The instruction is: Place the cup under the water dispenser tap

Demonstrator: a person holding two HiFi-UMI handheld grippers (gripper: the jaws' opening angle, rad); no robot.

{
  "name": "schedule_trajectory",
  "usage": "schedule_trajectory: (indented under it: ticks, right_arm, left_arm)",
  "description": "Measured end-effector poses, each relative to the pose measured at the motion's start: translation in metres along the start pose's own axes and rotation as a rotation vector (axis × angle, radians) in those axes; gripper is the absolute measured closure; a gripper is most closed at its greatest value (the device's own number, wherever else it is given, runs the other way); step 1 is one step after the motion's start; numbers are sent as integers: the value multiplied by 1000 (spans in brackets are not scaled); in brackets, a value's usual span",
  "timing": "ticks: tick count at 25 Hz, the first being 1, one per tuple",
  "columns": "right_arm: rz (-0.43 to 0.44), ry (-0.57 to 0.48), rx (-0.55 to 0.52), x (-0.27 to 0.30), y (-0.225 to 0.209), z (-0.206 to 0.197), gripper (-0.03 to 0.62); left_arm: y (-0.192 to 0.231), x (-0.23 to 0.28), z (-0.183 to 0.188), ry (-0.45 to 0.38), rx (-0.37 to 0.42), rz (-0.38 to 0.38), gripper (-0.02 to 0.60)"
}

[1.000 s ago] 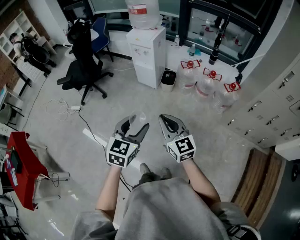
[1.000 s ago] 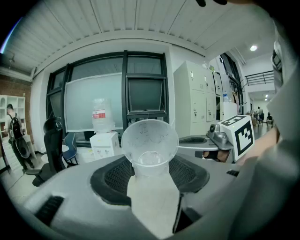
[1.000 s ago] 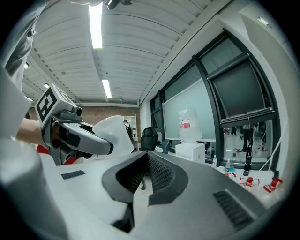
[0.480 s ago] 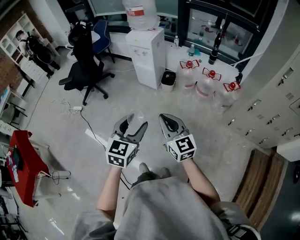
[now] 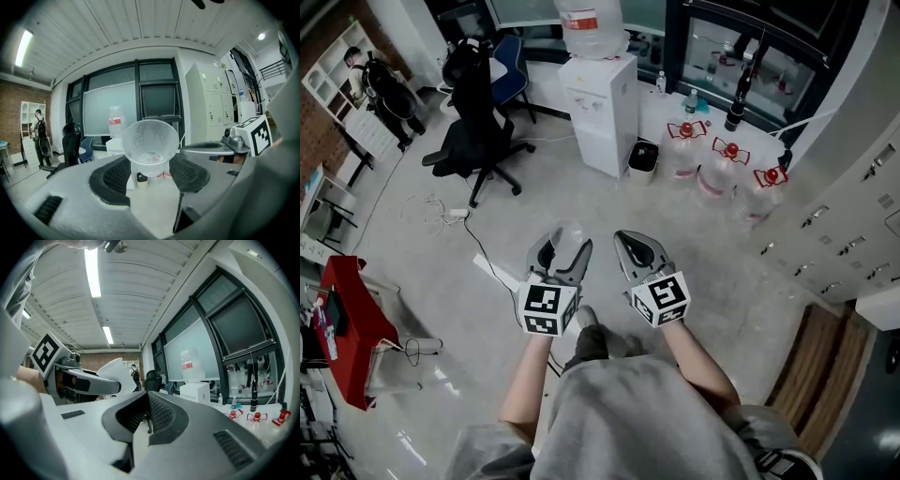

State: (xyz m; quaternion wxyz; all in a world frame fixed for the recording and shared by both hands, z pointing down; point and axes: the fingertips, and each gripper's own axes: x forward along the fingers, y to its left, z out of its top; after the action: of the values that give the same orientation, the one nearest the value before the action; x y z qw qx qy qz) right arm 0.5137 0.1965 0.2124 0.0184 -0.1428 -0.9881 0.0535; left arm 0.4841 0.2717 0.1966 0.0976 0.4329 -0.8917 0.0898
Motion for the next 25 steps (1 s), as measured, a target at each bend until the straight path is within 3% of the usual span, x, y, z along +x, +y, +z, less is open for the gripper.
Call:
schedule_trajectory:
  ticks: [7,25]
  right_arm:
    - [-22,44,0,39,-15,-16,582]
    - [-174,77,32,216,-72,-20,582]
  left_arm:
    - [42,35,-5,-20,-24,7,324]
    - [186,170,-1,4,-47,-151,324]
